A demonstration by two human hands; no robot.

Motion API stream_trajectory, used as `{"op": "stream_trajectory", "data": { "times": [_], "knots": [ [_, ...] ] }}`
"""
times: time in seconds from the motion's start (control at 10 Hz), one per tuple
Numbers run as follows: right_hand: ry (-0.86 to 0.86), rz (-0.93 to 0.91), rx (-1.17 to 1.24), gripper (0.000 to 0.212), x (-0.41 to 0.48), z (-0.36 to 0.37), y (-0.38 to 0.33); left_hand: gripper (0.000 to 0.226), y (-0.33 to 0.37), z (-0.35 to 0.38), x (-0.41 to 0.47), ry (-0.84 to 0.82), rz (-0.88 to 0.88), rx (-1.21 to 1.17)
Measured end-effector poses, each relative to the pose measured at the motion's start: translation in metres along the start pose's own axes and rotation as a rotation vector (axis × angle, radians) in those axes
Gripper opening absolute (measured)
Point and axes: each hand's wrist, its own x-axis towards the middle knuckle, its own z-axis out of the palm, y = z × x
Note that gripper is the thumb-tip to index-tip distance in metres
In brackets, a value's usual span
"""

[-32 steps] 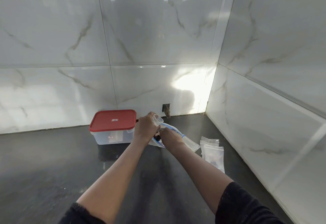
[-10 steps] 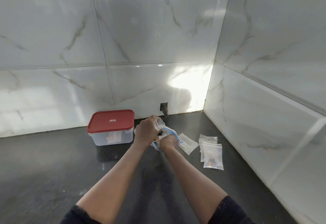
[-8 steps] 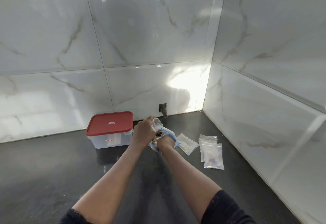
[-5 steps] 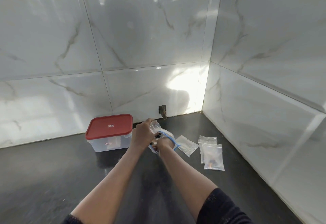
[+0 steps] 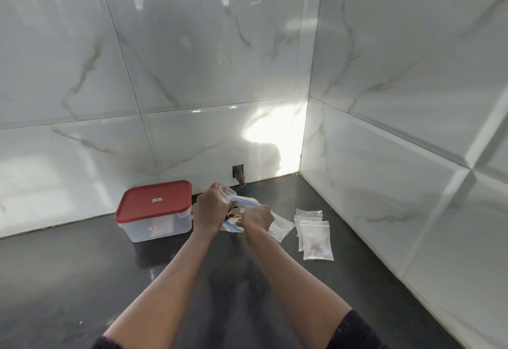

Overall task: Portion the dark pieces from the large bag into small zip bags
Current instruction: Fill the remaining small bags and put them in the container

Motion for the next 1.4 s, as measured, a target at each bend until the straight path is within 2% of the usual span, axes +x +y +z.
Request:
{"op": "stream_trajectory", "data": {
  "times": [0.2,0.3,0.5,0.7,1.0,1.2,1.4],
  "knots": [
    [0.004,-0.055,0.019,0.019,0.001,-0.028,-0.010,0.036,0.001,-0.001,0.003,0.005,-0.037,0.002],
    [0.011,-0.052,0.025,0.024,0.006,-0.042,-0.014,0.038,0.000,-0.002,0.003,0.024,-0.049,-0.017],
    [-0.034,-0.077,-0.018,0.025,0.016,-0.054,-0.020,0.033,0.003,-0.003,0.002,0.064,-0.087,-0.077],
    [-0.060,-0.107,-0.150,0.029,0.002,-0.034,-0.009,0.030,0.001,0.005,-0.003,0.008,-0.076,-0.069],
    [-0.019,-0.016,-0.227,0.035,-0.005,-0.003,0.009,0.038,-0.006,-0.006,-0.004,-0.060,-0.014,-0.007],
    [-0.018,-0.078,-0.265,0.034,-0.004,-0.002,0.008,0.038,-0.010,-0.005,-0.001,-0.087,0.014,0.026],
    [-0.129,-0.126,-0.268,0.036,-0.006,-0.004,0.012,0.039,-0.012,-0.006,-0.002,-0.114,0.037,0.073]
  ]
}}
